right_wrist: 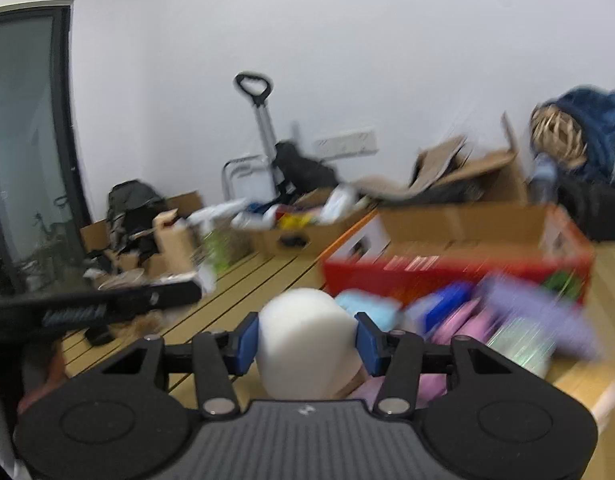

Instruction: Organize soft objects

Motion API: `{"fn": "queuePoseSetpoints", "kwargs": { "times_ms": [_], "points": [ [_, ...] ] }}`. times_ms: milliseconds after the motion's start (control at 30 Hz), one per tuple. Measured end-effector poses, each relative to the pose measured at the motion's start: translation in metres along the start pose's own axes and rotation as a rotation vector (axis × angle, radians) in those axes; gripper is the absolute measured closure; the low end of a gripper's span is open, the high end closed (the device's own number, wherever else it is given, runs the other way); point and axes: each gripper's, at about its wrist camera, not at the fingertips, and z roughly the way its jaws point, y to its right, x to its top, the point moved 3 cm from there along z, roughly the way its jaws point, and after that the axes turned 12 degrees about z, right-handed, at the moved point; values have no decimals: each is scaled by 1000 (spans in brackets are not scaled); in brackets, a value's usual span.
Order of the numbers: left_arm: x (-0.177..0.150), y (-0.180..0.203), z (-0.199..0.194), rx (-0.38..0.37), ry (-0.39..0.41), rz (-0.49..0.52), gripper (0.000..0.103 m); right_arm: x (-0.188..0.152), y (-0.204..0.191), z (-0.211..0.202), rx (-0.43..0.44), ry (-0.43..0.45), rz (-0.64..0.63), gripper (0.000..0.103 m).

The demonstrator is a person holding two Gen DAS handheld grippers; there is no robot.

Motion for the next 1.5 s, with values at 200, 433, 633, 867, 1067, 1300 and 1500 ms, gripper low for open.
{"fn": "queuePoseSetpoints", "kwargs": {
  "times_ms": [200, 433, 633, 867, 1067, 1300, 1500],
  "points": [
    [83, 2, 170, -59, -173, 36, 65, 136, 89, 65, -148, -97, -62, 51],
    [86, -8, 336, 77, -403, 147, 61, 193, 198, 242, -432, -444, -170, 50],
    [64, -15, 365, 108, -455, 220, 38, 170, 223, 304, -598, -517, -329, 27],
    [89, -16, 340, 111, -401, 186, 36, 193, 212, 277, -551, -419, -278, 22],
    [147, -12, 256, 125, -308, 205, 28, 236, 162, 197, -527, -344, -314, 18],
    [193, -4, 123, 158, -187, 192, 19, 249, 101, 80, -520, -237, -338, 12],
    [136, 22, -7, 97, -35, 138, 6, 183, 48, -34, -358, -84, -269, 8]
  ]
}}
